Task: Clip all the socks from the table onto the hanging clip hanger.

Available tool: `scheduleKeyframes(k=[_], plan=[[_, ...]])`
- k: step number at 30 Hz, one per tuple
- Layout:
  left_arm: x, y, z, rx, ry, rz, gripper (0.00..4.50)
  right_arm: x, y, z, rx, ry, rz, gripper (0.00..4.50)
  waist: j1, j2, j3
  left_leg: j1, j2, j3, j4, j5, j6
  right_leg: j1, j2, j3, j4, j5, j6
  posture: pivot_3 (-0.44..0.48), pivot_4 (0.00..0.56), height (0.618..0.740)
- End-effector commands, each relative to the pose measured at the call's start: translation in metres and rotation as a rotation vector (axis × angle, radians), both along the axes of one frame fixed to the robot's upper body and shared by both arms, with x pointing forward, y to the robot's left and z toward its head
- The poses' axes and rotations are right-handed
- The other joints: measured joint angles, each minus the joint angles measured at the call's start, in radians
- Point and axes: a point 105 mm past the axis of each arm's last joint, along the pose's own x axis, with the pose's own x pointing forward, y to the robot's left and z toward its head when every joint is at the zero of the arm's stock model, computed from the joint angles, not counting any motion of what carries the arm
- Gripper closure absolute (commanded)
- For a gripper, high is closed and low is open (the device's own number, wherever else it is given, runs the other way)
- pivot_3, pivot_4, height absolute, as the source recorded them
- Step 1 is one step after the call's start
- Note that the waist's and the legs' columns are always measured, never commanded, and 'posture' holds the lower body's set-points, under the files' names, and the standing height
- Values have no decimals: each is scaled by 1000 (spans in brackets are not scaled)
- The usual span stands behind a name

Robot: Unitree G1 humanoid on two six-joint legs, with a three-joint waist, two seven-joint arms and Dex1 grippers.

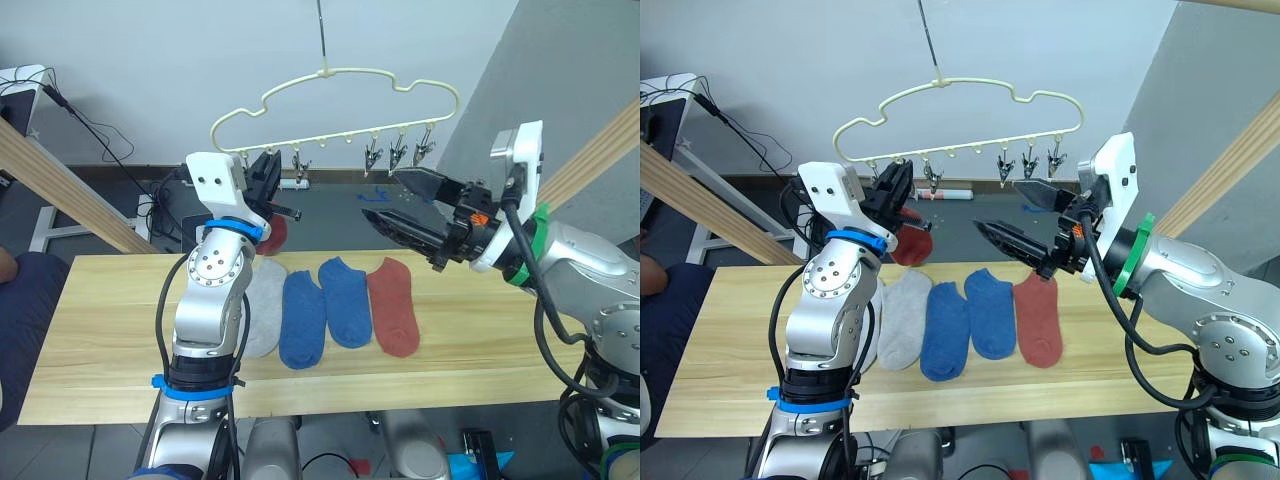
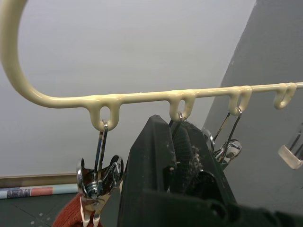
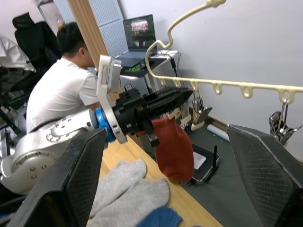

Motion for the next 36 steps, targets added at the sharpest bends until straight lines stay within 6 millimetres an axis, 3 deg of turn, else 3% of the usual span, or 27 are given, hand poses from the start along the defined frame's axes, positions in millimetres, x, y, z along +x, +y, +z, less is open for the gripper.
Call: scheduleKeyframes(k=[1,36], plan=[[-3,-4,9,7,-45,-13,4350,-8,-1,10,21,-58,9,278,0,0,0,0,0,0,0,0,0,0,0,0,0,0,0,-251,311,740],[0,-7,9,6,-51,-19,4350,-6,-5,5,-27,-50,-8,278,-1,0,0,0,0,0,1,0,0,0,0,0,0,1,0,-280,316,740]])
